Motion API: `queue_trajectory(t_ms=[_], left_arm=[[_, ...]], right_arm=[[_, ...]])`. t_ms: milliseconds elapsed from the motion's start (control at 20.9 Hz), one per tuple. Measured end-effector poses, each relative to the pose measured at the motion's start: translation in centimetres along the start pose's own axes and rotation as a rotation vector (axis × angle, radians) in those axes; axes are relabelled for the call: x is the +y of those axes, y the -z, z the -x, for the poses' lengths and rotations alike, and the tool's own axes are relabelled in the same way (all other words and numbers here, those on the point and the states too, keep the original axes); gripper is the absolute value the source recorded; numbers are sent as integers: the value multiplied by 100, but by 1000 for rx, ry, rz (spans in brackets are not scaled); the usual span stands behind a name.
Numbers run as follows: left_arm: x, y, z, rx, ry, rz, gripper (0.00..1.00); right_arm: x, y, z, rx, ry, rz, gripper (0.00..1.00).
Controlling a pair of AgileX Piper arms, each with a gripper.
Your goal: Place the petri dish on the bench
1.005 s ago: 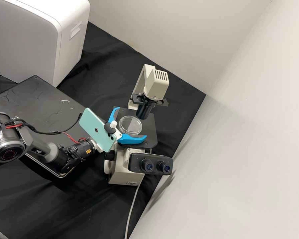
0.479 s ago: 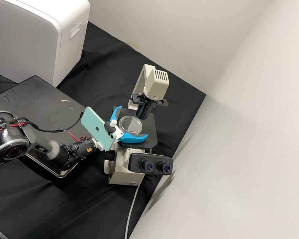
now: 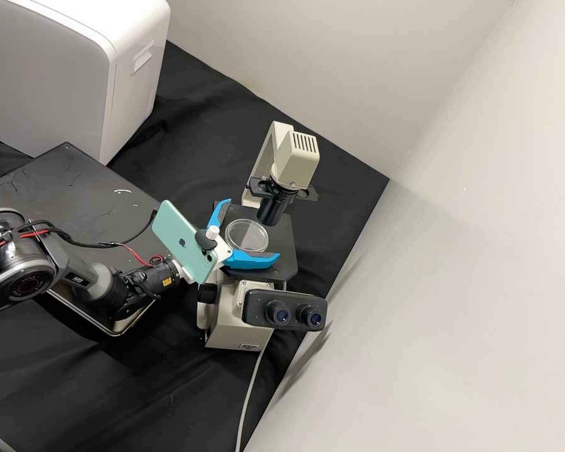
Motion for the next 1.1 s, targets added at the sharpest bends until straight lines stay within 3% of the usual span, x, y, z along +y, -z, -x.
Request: queue_trajectory(t_ms=[48,1101], left_arm=[[-1,-7,1,-4,0,1,100],[-3,-39,6,-20,2,4,100]], right_arm=[[-5,-5,-1,1,-1,0,0],[-25,9,7,5,3,-3,0]])
